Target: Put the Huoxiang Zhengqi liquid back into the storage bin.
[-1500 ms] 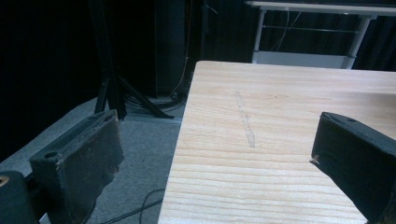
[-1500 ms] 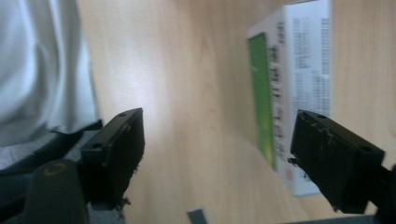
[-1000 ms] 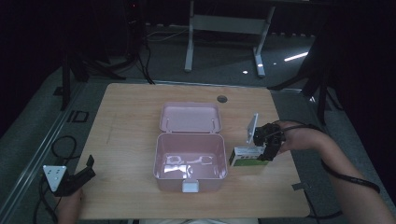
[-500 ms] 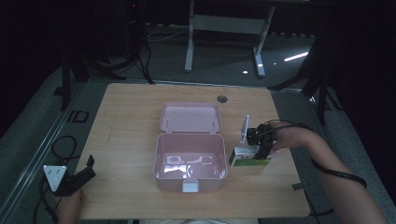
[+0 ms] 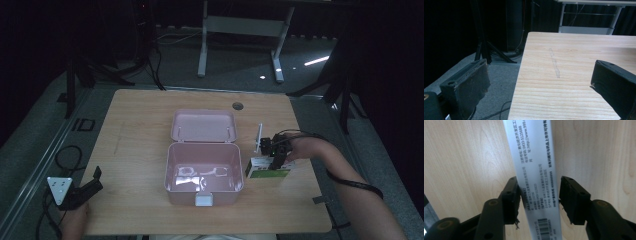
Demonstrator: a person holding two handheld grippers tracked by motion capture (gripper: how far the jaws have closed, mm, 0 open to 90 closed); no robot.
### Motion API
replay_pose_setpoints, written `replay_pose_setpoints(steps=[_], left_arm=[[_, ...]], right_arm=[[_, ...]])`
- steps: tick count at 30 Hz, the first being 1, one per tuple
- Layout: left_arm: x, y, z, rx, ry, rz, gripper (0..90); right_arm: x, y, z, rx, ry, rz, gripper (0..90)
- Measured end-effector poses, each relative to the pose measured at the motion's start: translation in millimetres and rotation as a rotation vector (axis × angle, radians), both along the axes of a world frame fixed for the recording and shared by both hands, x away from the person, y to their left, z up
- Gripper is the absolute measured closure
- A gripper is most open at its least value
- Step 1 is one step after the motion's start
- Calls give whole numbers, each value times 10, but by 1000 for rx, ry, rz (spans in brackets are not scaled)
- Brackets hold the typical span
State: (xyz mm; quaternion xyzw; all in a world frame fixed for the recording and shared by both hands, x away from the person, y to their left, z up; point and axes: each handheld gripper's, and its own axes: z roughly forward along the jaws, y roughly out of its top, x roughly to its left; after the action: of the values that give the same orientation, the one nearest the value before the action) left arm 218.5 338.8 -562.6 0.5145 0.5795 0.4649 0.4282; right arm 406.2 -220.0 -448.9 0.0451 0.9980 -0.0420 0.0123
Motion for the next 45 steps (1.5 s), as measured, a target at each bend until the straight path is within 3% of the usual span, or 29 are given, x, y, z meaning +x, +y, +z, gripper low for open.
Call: replay_pose_setpoints(steps=[7, 11, 16, 27, 35, 45], left_arm=[[3, -7, -1, 6, 3, 1, 21], [10, -13, -3, 10, 6, -2, 21], [7, -7, -2, 4, 4, -1, 21], [7, -5, -2, 3, 5, 1, 21], [7, -4, -2, 3, 6, 3, 21], [8, -7, -1, 3, 8, 6, 21]], right_arm=[[-1, 17, -56, 7, 11, -19, 580], [5, 19, -33, -23, 7, -4, 613], [-12, 7, 27, -26, 11, -4, 617], [-169, 35, 315, -46, 69, 2, 618], [-241, 20, 477, -66, 69, 0, 619], [-371, 64, 919, -28, 53, -5, 619]])
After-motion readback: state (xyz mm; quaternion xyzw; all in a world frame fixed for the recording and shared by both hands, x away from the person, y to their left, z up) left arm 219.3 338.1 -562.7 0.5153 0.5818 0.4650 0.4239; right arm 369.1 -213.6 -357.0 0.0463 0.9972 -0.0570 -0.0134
